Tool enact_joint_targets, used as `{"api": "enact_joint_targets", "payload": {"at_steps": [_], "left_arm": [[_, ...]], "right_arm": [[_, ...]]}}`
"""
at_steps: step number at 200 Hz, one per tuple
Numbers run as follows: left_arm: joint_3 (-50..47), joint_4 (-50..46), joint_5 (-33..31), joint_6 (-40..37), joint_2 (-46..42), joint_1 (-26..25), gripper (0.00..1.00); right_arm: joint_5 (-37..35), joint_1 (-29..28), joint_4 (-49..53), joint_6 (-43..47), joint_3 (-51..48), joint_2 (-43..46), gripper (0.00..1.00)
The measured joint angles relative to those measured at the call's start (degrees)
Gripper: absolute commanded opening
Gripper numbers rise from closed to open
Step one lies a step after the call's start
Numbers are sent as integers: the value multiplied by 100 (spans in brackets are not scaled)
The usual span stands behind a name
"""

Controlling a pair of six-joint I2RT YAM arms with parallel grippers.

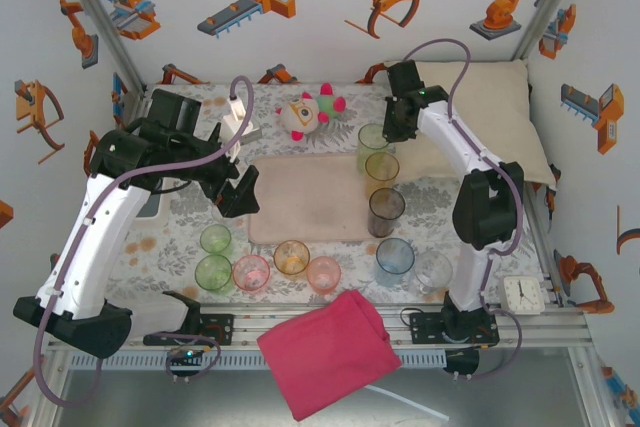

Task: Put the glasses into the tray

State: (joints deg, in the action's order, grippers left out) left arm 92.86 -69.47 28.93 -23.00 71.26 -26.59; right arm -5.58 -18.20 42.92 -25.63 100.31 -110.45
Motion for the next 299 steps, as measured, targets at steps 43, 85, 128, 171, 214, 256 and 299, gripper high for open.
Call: {"api": "enact_joint_targets", "payload": {"at_steps": [43, 85, 128, 171, 214, 256, 299], "left_arm": [[0, 0, 2, 0, 0, 0, 97], [0, 0, 4, 0, 0, 0, 97], [0, 0, 4, 0, 0, 0, 97], [0, 0, 4, 0, 0, 0, 97], [2, 0, 2, 0, 0, 0, 97], [2, 0, 2, -2, 0, 0, 97], [0, 0, -17, -59, 0, 0, 97]], "right_arm": [[15, 0, 0, 28, 0, 0, 17], [68, 0, 2, 105, 0, 0, 20], [72, -2, 7, 127, 2, 0, 24], [116, -2, 35, 155, 129, -2, 26], [131, -2, 170, 212, 535, -13, 27], [90, -7, 284, 256, 697, -11, 27], [-138, -7, 496, 254, 697, 323, 28]]}}
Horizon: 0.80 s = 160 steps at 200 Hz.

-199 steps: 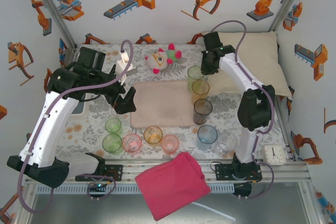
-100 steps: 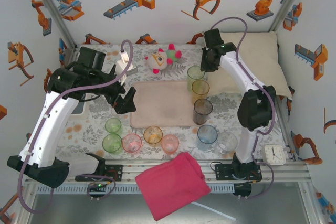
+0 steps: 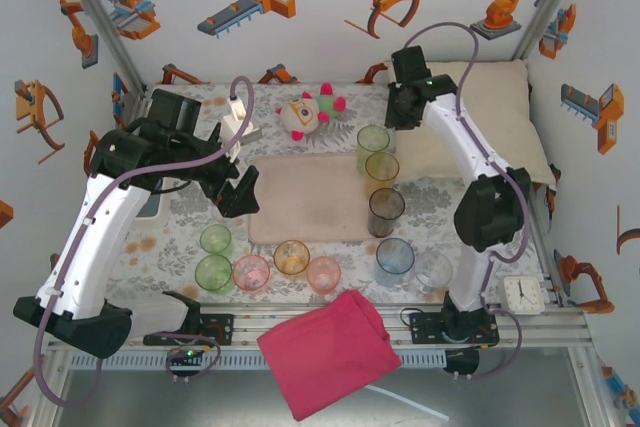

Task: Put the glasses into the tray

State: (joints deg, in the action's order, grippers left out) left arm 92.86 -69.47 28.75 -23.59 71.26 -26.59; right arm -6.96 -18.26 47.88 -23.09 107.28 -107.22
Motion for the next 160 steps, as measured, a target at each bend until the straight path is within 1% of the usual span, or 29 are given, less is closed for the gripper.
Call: {"api": "enact_joint_targets", "payload": {"at_steps": [27, 68, 88, 115, 160], "left_arm": [[-9, 2, -70, -61, -20, 0, 97], [-140, -57, -160, -164, -173, -2, 97], [-160, -105, -210, -225, -225, -2, 97], [-249, -125, -221, -273, -330, -2, 97], [-503, -175, -216, -310, -446, -7, 97]], "right_arm": [[-179, 0, 116, -11, -313, 754, 31], [-470, 0, 452, -219, -1602, 2531, 33], [-522, 0, 758, -382, -2094, 3215, 33], [-584, 0, 1137, -603, -2627, 3936, 32], [-588, 0, 1740, -1036, -3237, 4800, 32]]}}
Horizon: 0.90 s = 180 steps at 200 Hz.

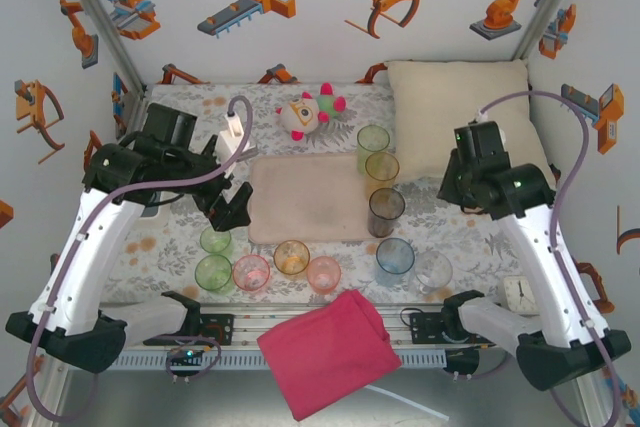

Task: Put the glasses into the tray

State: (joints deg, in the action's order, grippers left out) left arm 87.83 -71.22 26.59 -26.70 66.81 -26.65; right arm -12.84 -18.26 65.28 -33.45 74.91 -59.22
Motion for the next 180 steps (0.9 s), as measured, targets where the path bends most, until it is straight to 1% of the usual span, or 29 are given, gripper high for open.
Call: {"api": "enact_joint_targets", "payload": {"at_steps": [42, 83, 129, 180], "left_arm": [[-299, 4, 44, -4, -26, 0, 97], [-313, 136, 122, 15, -63, 0, 97], [-310, 284, 295, 186, -83, 0, 97], [-122, 291, 407, 282, -46, -11, 97]], "right_arm": [[-9, 0, 621, -396, -411, 437, 34], [-55, 0, 1152, -608, -785, 702, 35], [-28, 0, 1423, -669, -1058, 839, 35], [214, 0, 1493, -713, -1408, 1320, 35]]}}
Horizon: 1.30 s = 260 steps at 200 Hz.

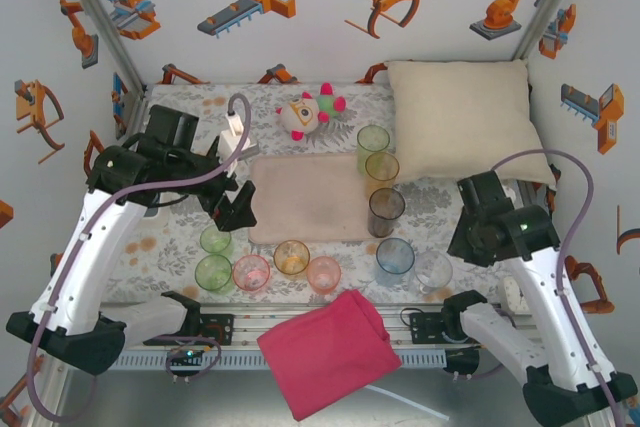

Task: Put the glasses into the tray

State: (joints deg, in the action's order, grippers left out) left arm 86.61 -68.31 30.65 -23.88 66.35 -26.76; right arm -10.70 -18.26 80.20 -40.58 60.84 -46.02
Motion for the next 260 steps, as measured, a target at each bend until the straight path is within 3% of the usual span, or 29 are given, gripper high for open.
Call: {"api": "enact_joint_targets", "payload": {"at_steps": [159, 260], "left_arm": [[7, 0, 92, 55, 0, -22, 97], [9, 2, 157, 55, 0, -63, 97]], "right_arm": [[387, 0, 11, -13, -533, 15, 35], [422, 0, -199, -22, -822, -24, 29]]}}
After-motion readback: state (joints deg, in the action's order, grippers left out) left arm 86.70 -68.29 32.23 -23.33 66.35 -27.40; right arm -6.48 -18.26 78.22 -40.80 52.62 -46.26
